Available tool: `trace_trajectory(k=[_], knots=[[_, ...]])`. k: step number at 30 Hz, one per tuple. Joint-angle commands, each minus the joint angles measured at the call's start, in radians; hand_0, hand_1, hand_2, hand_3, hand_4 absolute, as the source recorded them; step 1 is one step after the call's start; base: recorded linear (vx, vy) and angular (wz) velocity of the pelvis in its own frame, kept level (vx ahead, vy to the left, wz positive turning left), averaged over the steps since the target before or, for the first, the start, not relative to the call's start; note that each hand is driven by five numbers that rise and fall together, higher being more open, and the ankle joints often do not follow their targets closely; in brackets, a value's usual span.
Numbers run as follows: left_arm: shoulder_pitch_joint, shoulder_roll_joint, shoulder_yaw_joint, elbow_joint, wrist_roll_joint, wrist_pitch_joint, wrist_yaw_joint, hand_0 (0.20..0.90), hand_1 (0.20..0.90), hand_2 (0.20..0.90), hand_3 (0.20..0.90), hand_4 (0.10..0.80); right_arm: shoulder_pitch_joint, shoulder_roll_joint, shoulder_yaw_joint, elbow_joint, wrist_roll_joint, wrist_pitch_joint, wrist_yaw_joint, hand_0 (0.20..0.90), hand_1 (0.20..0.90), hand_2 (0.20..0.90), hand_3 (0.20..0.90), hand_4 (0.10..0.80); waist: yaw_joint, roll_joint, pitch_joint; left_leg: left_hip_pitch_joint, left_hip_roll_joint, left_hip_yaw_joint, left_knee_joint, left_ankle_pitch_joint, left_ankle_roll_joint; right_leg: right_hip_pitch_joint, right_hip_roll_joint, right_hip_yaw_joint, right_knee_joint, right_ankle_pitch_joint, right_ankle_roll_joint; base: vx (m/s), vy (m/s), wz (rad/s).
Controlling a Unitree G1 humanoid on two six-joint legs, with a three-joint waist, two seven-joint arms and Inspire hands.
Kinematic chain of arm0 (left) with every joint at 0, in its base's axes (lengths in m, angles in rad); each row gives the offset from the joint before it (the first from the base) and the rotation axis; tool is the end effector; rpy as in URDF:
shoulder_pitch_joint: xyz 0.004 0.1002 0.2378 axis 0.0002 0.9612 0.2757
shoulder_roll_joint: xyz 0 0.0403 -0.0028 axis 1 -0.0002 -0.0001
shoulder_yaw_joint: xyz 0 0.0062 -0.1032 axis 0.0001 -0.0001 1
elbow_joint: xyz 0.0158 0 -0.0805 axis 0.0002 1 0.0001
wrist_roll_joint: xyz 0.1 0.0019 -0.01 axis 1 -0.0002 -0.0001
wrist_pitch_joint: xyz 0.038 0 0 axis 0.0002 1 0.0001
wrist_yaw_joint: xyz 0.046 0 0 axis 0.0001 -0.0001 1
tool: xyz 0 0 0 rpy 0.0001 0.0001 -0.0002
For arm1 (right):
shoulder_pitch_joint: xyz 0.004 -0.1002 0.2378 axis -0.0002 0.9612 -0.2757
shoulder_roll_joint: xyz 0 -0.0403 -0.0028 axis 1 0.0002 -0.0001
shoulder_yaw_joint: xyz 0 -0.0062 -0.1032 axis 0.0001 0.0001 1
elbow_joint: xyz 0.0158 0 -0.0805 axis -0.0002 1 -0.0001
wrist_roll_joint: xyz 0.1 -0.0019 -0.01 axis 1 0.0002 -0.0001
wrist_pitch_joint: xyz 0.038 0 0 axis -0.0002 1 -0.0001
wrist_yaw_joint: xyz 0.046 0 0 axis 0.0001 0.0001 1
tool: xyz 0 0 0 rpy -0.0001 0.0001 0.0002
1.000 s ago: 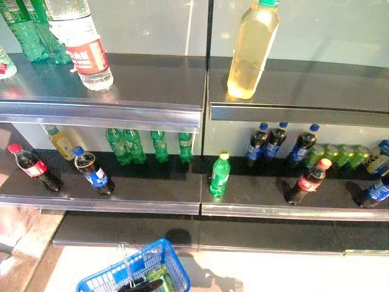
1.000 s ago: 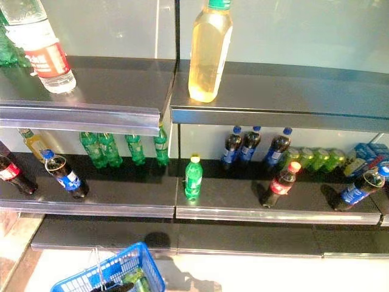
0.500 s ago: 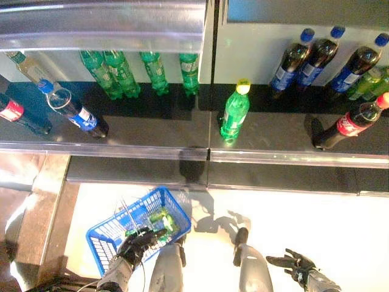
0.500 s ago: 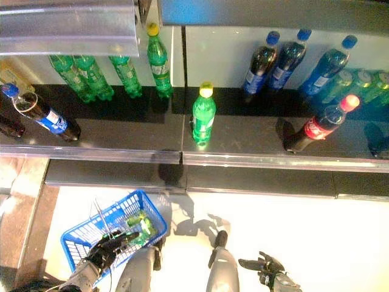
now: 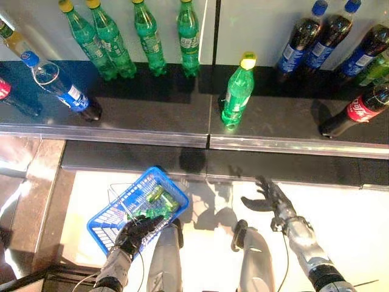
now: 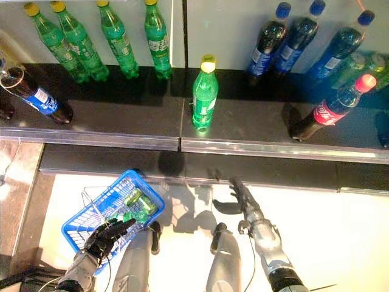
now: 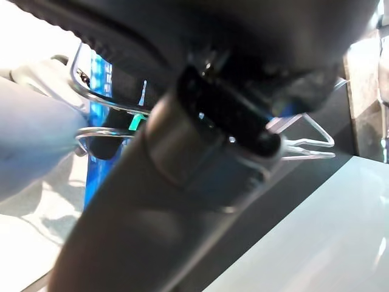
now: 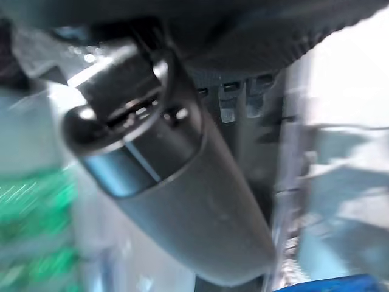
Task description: Pick up the drink and place into the basket.
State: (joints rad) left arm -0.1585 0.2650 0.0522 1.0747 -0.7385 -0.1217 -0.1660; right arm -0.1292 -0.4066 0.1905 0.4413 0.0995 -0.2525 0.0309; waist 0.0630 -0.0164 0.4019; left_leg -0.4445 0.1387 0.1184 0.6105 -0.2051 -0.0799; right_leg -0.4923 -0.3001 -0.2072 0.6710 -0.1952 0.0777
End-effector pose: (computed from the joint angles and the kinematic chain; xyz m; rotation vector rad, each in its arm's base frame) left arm 0.1576 0.2425 -0.0772 -0.4874 0.6315 0.3490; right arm 0.2168 -0.2134 0.0103 -0.3377 0.1018 0.1585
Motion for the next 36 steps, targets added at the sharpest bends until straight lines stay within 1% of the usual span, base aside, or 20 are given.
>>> trace_trajectory(k=[1,2,4,5,11,14,18,21,23,25,29,36], knots=[[0.096,0.076,-0.021,-0.079,-0.030,-0.095,-0.040,0.300,0.300,0.300,0.200,0.100,0.022,-0.062,0.027,-0.170,-0.092,-0.090,0.004,0.900,0.900,0.900,0.900,0.800,0.020,-0.018,-0.048,0.034,-0.025,-0.051,-0.101,0.108,0.045,0.022,0.006,0.032,0.005,0.071,0.017,-0.008,-0.008,0.06],[0.098,0.076,-0.024,-0.064,-0.035,-0.103,-0.043,0.300,0.300,0.300,0.200,0.100,0.013,-0.086,0.040,-0.250,-0.088,-0.092,0.021,0.900,0.900,0.900,0.900,0.800,0.021,-0.018,-0.044,0.038,-0.024,-0.053,-0.110,0.117,0.045,0.025,0.008,0.034,0.001,0.075,0.021,-0.007,0.003,0.05],[0.093,0.073,-0.025,-0.043,-0.040,-0.112,-0.051,0.300,0.300,0.300,0.200,0.100,-0.001,-0.100,0.052,-0.306,-0.117,-0.117,0.036,0.900,0.900,0.900,0.900,0.800,0.019,-0.015,-0.039,0.045,-0.023,-0.054,-0.123,0.127,0.043,0.029,0.011,0.037,-0.007,0.080,0.025,-0.003,0.010,0.02],[0.092,0.073,-0.026,-0.039,-0.042,-0.115,-0.053,0.300,0.300,0.300,0.200,0.100,-0.004,-0.107,0.055,-0.326,-0.116,-0.109,0.036,0.900,0.900,0.900,0.900,0.800,0.019,-0.014,-0.039,0.045,-0.023,-0.054,-0.126,0.130,0.042,0.029,0.012,0.038,-0.010,0.081,0.025,0.000,0.000,0.00],[0.087,0.059,-0.046,-0.051,-0.059,-0.127,-0.047,0.300,0.300,0.300,0.200,0.100,-0.068,-0.179,0.076,-0.503,-0.168,-0.124,0.056,0.900,0.900,0.900,0.900,0.800,0.027,-0.002,-0.009,0.036,-0.020,-0.057,-0.147,0.156,0.035,0.033,0.014,0.028,-0.040,0.086,0.028,-0.043,0.037,0.05],[0.081,0.057,-0.051,-0.053,-0.070,-0.130,-0.040,0.300,0.300,0.300,0.200,0.100,-0.087,-0.192,0.072,-0.561,-0.166,-0.135,0.045,0.900,0.900,0.900,0.900,0.800,0.025,-0.002,0.003,0.037,-0.019,-0.059,-0.152,0.162,0.033,0.038,0.019,0.029,-0.050,0.091,0.030,-0.020,0.008,0.00],[0.078,0.057,-0.052,-0.056,-0.072,-0.123,-0.042,0.300,0.300,0.300,0.200,0.100,-0.108,-0.208,0.042,-0.615,-0.110,-0.130,0.013,0.900,0.900,0.900,0.900,0.800,0.022,-0.001,0.012,0.046,-0.013,-0.057,-0.151,0.163,0.030,0.052,0.020,0.032,-0.059,0.093,0.033,0.000,0.000,0.00],[0.078,0.055,-0.055,-0.053,-0.074,-0.125,-0.049,0.300,0.300,0.300,0.200,0.100,-0.118,-0.212,0.007,-0.623,-0.071,-0.146,-0.031,0.900,0.900,0.900,0.900,0.800,0.019,0.001,0.016,0.050,-0.009,-0.054,-0.152,0.165,0.029,0.060,0.020,0.030,-0.066,0.096,0.033,0.013,0.012,0.02],[0.080,0.052,-0.061,-0.053,-0.078,-0.129,-0.048,0.300,0.300,0.300,0.200,0.100,-0.129,-0.207,-0.024,-0.609,-0.037,-0.160,-0.086,0.900,0.900,0.900,0.900,0.800,0.017,0.002,0.021,0.054,-0.006,-0.051,-0.151,0.164,0.028,0.066,0.020,0.029,-0.071,0.098,0.032,0.021,0.019,0.04],[0.081,0.050,-0.062,-0.057,-0.076,-0.128,-0.043,0.300,0.300,0.300,0.200,0.100,-0.139,-0.203,-0.044,-0.600,-0.013,-0.168,-0.099,0.900,0.900,0.900,0.900,0.800,0.018,0.003,0.024,0.058,-0.004,-0.049,-0.150,0.162,0.027,0.072,0.019,0.026,-0.072,0.096,0.031,0.034,0.009,0.04],[0.084,0.048,-0.059,-0.062,-0.061,-0.113,-0.035,0.300,0.300,0.300,0.200,0.100,-0.145,-0.184,-0.099,-0.566,0.045,-0.187,-0.163,0.900,0.900,0.900,0.900,0.800,0.020,0.006,0.026,0.067,0.005,-0.042,-0.136,0.153,0.025,0.086,0.006,0.014,-0.055,0.085,0.027,0.070,0.002,0.01],[0.096,0.044,-0.073,-0.058,-0.051,-0.110,-0.037,0.300,0.300,0.300,0.200,0.100,-0.185,-0.170,-0.145,-0.514,0.095,-0.201,-0.221,0.900,0.900,0.900,0.900,0.800,0.023,0.016,0.033,0.090,0.005,-0.045,-0.140,0.155,0.020,0.116,0.001,0.001,-0.065,0.086,0.019,0.072,-0.001,0.01]])
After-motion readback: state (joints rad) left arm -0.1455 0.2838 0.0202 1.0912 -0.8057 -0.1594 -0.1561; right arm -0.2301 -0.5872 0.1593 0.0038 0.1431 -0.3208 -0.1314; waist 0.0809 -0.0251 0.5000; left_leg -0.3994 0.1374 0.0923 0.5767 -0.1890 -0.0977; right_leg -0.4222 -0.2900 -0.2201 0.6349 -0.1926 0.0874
